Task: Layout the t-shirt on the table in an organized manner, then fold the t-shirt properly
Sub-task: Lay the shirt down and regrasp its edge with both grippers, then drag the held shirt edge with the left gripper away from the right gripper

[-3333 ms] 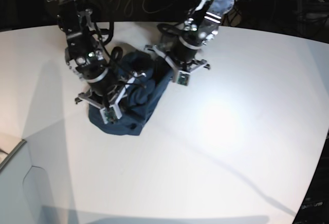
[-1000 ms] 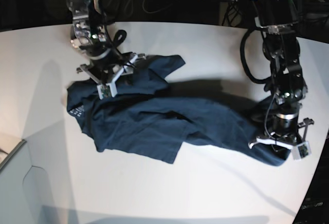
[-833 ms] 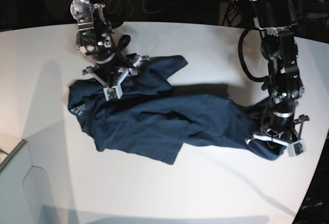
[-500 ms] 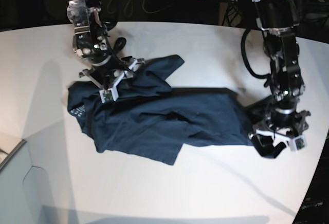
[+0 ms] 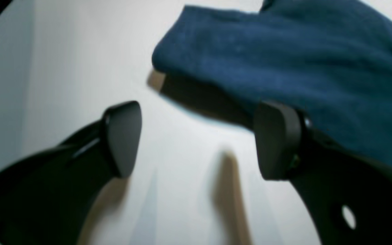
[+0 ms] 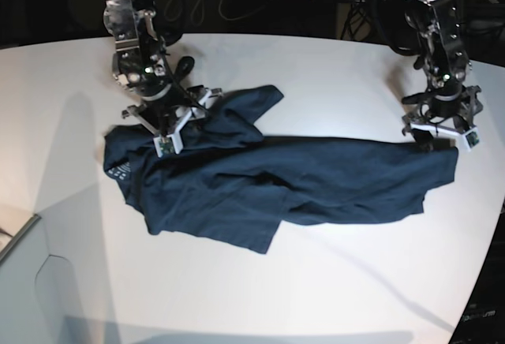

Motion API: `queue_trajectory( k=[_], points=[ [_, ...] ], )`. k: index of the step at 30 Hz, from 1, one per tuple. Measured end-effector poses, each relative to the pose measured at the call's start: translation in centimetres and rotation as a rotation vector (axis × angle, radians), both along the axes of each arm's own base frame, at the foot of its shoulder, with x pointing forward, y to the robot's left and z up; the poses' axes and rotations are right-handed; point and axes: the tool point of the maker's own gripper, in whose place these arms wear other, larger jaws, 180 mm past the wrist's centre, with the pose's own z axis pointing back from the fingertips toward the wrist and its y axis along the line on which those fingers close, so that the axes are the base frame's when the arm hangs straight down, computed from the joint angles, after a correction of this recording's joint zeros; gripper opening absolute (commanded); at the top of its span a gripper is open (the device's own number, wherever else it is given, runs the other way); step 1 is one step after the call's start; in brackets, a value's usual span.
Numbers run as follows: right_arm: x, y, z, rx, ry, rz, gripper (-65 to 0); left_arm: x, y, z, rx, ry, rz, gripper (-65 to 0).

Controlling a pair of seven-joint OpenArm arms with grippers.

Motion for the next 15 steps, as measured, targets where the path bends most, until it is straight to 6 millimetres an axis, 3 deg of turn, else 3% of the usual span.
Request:
queue_trajectory(
  k=[10, 15],
  points=[
    [-0.3, 0.0, -0.2, 0.0, 0.005, 0.0, -35.2, 0.2, 0.0, 0.0, 0.0, -0.003, 0.0, -15.4],
    [-0.4, 0.0, -0.2, 0.002, 0.001, -0.001, -35.2, 1.6, 1.4, 3.6, -0.009, -0.122, 0.042, -15.2]
  ],
)
